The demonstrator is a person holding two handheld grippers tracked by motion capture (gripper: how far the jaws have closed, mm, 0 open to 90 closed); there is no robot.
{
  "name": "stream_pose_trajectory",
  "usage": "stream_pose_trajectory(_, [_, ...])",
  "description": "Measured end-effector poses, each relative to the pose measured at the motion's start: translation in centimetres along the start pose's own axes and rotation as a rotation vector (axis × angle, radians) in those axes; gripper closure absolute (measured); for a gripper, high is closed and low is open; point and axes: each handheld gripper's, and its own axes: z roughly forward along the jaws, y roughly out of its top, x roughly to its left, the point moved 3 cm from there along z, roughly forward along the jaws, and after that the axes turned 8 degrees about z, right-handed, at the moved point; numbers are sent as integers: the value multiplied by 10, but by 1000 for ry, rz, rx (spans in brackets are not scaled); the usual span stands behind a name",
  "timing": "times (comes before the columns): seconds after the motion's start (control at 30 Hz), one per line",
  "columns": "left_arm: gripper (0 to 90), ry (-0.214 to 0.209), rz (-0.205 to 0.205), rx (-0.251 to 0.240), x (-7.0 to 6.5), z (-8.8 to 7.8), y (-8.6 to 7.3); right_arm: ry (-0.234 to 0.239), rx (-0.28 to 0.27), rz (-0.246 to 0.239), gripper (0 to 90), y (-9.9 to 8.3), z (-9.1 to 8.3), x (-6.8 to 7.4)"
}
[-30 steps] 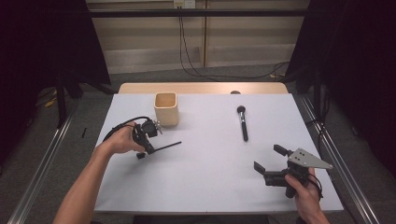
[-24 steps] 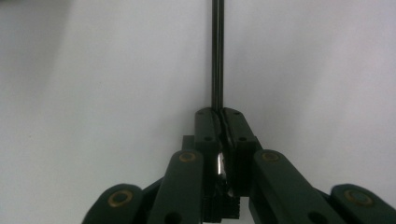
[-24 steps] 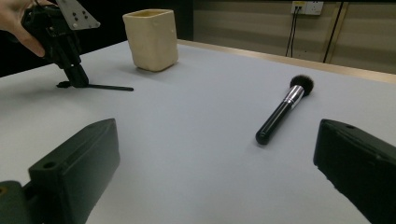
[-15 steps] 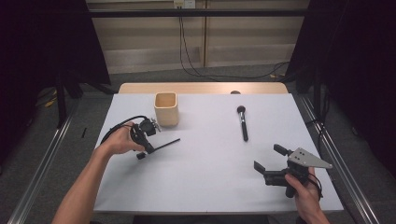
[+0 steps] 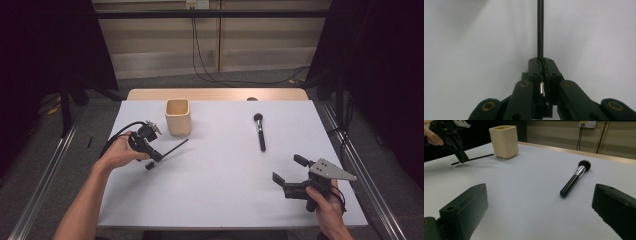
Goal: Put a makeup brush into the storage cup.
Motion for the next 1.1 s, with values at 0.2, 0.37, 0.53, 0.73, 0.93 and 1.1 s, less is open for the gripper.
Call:
stream_pose_trajectory(0.2, [857,10,-34,-97,-4,-13,-3,0,2,-7,1,0,0,0])
stream_pose_trajectory(0.37, [857,37,-31,-183,-8,-20,-7,-2,2,-4,1,0,0,0])
stream_pose_trajectory(0.53, [857,73,-54,-286,-8,-23,-12,0,1,-4,1,0,0,0])
stream_pose_trajectory(0.73, [857,121,-82,-392,-13,-27,-16,2,0,-5,1,0,0,0])
stream_pose_trajectory(0.93, [857,145,-106,-460,-20,-31,-18,4,0,-11,1,0,0,0])
stream_pose_trajectory(1.1, [857,170,-140,-514,-24,-33,-19,4,-1,-3,1,0,1,0])
